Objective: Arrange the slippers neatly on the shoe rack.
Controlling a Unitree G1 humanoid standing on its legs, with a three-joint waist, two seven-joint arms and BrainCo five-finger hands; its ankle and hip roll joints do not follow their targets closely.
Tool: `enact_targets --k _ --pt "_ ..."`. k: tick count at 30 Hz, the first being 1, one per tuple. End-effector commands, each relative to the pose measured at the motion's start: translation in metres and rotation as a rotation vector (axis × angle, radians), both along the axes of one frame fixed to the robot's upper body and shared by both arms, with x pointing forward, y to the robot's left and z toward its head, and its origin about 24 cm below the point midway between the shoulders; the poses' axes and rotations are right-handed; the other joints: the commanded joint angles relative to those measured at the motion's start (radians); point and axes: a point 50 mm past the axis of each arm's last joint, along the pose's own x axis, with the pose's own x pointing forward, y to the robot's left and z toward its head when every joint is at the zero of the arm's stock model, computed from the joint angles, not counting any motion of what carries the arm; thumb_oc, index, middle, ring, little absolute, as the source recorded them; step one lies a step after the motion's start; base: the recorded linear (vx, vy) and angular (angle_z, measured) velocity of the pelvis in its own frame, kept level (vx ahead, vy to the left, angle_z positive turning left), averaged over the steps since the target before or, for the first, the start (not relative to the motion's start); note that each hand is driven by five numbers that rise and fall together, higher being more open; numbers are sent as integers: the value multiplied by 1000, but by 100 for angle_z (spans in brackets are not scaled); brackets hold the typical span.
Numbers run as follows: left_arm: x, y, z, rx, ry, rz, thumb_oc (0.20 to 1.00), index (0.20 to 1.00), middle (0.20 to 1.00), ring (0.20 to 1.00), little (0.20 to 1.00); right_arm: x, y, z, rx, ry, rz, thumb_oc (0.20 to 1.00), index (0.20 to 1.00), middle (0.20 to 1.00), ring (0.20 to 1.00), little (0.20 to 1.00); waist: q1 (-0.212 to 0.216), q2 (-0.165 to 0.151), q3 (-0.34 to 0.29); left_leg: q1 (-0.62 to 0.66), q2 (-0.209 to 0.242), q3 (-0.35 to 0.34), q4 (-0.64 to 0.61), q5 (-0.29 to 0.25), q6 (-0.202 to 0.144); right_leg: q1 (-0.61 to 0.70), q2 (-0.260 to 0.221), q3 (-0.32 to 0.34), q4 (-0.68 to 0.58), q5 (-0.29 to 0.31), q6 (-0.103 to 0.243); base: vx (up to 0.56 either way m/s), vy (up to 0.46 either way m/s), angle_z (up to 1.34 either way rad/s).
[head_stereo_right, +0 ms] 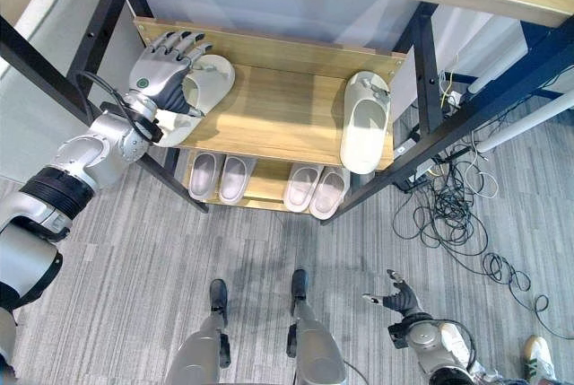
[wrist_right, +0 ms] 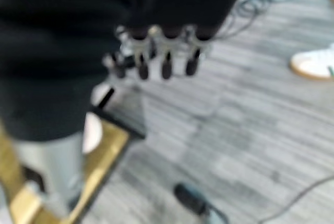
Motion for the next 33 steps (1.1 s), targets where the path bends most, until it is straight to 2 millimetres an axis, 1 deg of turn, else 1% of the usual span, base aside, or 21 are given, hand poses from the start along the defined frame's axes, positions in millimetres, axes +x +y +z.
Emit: enact_targets --k 1,3,5,7,10,13,17,19,20,21,24,29,30,33 --pt "-2 3 60 6 -193 16 1000 1000 1000 1000 1000 8 -16 14 -74 -55 4 1000 1000 1000 1000 1000 9 18 18 -147 3 -109 120 -67 12 27 -54 13 79 -131 98 4 47 2" --pt "-2 -2 64 23 -199 7 1000 1000 1000 1000 1000 5 -18 12 -68 -49 -12 1000 1000 1000 1000 1000 11 19 18 -155 0 -109 124 -70 14 26 -57 10 72 -126 102 14 56 3" --pt "-2 -1 63 39 -192 11 1000 1000 1000 1000 1000 -4 -19 8 -63 -26 -25 1000 1000 1000 1000 1000 11 20 18 -163 -7 -111 130 -76 17 25 -64 4 69 -123 104 24 62 3" --pt "-2 1 65 39 -198 15 1000 1000 1000 1000 1000 -4 -18 7 -64 -21 -28 1000 1000 1000 1000 1000 10 18 20 -171 -11 -112 135 -79 18 23 -67 0 69 -121 106 12 52 3" --pt "-3 4 69 27 -208 20 1000 1000 1000 1000 1000 -3 -16 6 -62 -17 -27 1000 1000 1000 1000 1000 10 16 23 -178 -14 -110 141 -83 19 19 -69 0 68 -115 109 0 41 2" --pt "-5 12 73 44 -228 52 1000 1000 1000 1000 1000 0 -10 5 -52 -30 -12 1000 1000 1000 1000 1000 8 8 31 -194 -15 -104 162 -94 23 10 -72 8 68 -103 117 2 46 0" --pt "-2 12 73 74 -217 65 1000 1000 1000 1000 1000 8 -8 9 -53 -53 -7 1000 1000 1000 1000 1000 7 2 37 -204 -17 -101 178 -101 25 4 -73 13 72 -103 119 -6 43 -1" --pt "0 12 76 103 -216 88 1000 1000 1000 1000 1000 11 -8 12 -54 -68 -3 1000 1000 1000 1000 1000 3 -6 41 -212 -17 -98 184 -104 26 -3 -74 13 72 -98 121 -10 20 0" --pt "0 17 83 114 -224 117 1000 1000 1000 1000 1000 13 -6 13 -47 -84 -1 1000 1000 1000 1000 1000 -3 -15 45 -220 -16 -98 191 -107 28 -8 -74 15 71 -91 125 0 0 0" --pt "1 17 83 114 -224 117 1000 1000 1000 1000 1000 13 -6 13 -47 -85 -1 1000 1000 1000 1000 1000 -3 -15 45 -221 -17 -98 192 -108 28 -9 -75 15 71 -91 125 0 0 0" --pt "-1 19 96 113 -259 134 1000 1000 1000 1000 1000 14 -3 14 -39 -93 0 1000 1000 1000 1000 1000 -7 -24 50 -234 -17 -96 201 -113 30 -15 -76 16 71 -86 128 1 7 -1" --pt "-1 23 103 113 -269 158 1000 1000 1000 1000 1000 11 0 10 -23 -78 1 1000 1000 1000 1000 1000 -15 -35 49 -253 -22 -95 214 -121 32 -21 -81 15 69 -74 132 11 11 1" --pt "-1 23 107 120 -277 165 1000 1000 1000 1000 1000 12 2 9 -19 -77 4 1000 1000 1000 1000 1000 -20 -38 50 -259 -21 -96 216 -123 32 -25 -81 15 69 -69 134 0 0 0" --pt "-1 22 109 138 -277 171 1000 1000 1000 1000 1000 12 3 8 7 -77 -19 1000 1000 1000 1000 1000 -24 -39 51 -272 -24 -99 222 -126 35 -32 -83 18 67 -68 136 9 21 1"
